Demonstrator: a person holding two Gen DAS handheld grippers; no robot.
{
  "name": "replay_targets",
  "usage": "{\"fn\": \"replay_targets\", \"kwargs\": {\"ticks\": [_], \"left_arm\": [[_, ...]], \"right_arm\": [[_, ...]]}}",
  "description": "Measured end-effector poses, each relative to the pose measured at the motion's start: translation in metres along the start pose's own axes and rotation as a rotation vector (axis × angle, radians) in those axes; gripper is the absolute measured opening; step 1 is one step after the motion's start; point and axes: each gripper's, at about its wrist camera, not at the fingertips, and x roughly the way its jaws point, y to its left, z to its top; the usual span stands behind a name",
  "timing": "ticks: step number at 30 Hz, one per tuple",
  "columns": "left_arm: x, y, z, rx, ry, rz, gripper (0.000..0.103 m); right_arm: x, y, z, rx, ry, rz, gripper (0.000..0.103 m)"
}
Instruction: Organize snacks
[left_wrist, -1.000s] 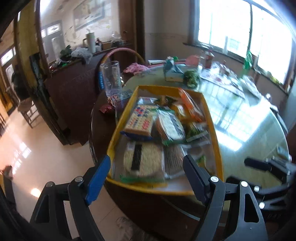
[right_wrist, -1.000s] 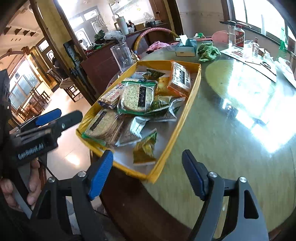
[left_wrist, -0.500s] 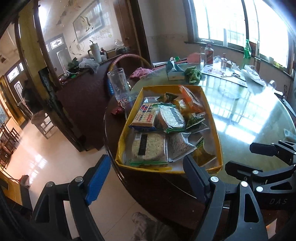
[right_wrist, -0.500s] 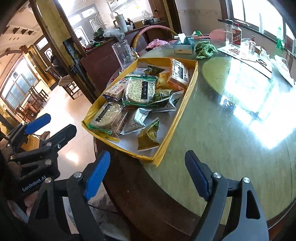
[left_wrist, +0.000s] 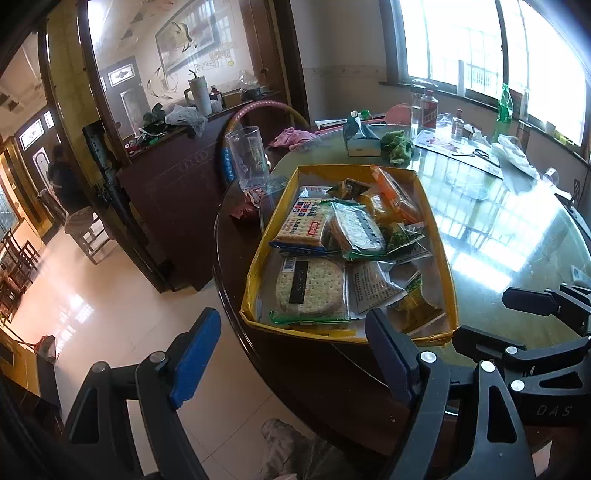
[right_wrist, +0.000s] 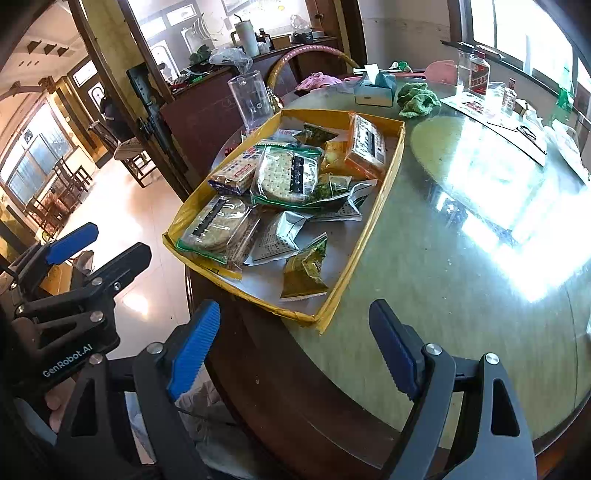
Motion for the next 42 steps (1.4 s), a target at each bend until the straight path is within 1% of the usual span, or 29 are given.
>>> {"fn": "replay_targets", "kwargs": {"ticks": [9, 23, 42], "left_arm": [[0.004, 0.005, 0.001, -0.011, 0.004, 0.004, 0.081], [0.008, 0.009, 0.001, -0.015, 0.009, 0.023, 0.081], [0.014, 0.011, 0.000, -0.007, 0.020, 0.022, 0.081]], "right_arm": [[0.007, -0.001, 0.004, 0.015, 0.011, -0.021, 0.083], [0.013, 0.002, 0.005, 0.012, 0.029, -0.010, 0.083], [0.020, 0.004, 0.005, 0.011, 0.047, -0.012, 0.083]]}}
